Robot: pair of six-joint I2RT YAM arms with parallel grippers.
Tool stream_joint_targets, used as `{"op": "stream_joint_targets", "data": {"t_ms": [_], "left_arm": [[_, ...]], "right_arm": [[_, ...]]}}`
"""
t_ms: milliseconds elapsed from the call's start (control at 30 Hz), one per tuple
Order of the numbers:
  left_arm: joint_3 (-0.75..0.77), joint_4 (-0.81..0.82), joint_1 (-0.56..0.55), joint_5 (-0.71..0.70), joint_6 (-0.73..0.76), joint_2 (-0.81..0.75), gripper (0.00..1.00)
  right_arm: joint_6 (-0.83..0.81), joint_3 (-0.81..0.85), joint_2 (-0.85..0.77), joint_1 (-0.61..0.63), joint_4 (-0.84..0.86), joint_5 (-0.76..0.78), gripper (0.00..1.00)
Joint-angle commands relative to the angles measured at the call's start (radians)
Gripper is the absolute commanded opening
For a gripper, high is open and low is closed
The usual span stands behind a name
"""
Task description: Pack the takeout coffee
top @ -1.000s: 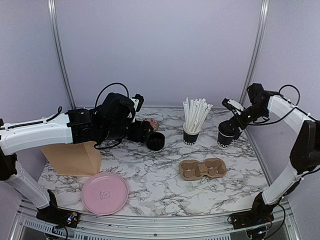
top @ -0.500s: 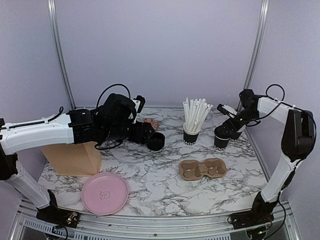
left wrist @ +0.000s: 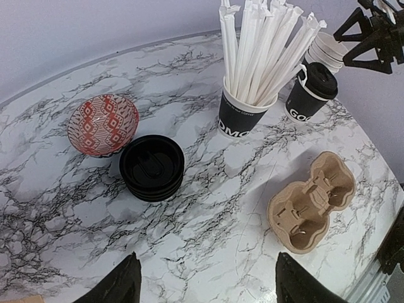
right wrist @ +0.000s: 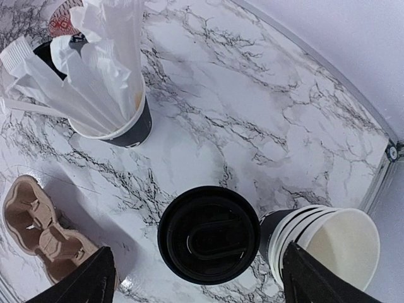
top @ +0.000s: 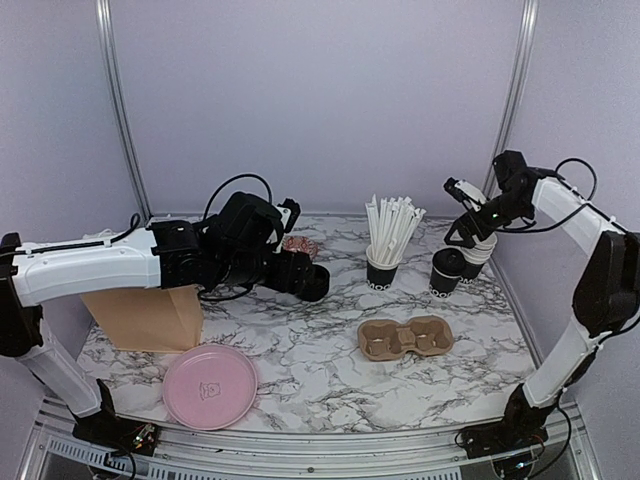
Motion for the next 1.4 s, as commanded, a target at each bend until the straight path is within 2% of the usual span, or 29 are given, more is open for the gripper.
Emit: {"op": "stream_joint_targets", "data": {"t_ms": [0, 167, 433, 600, 1367], "left_arm": [[0.032, -0.007, 0.006, 0.022, 0.017, 0.016, 0.73], [0.027, -0.009, 0.006, 0.034, 0.014, 0.004, 0.73], [0.016, -0.008, 0.006, 0.046, 0.02, 0.002, 0.69], [0.019, -0.009, 0.006, 0.064, 0.019, 0.006, 0.68], [0.0, -0.009, 0.006, 0.078, 0.01, 0.002, 0.65]], "right_arm": [[0.007, 0.024, 0.021, 0.001, -0.02, 0.013, 0.88], [0.012, 0.05, 0.017, 0.0, -0.019, 0.01, 0.85], [0.022, 0.039, -0.017, -0.002, 0.101, 0.234, 0.72], [0.048, 0.045, 0.011, -0.004, 0.123, 0.309, 0.64], [0.072, 0.059, 0.116, -0.07, 0.107, 0.258, 0.29]]}}
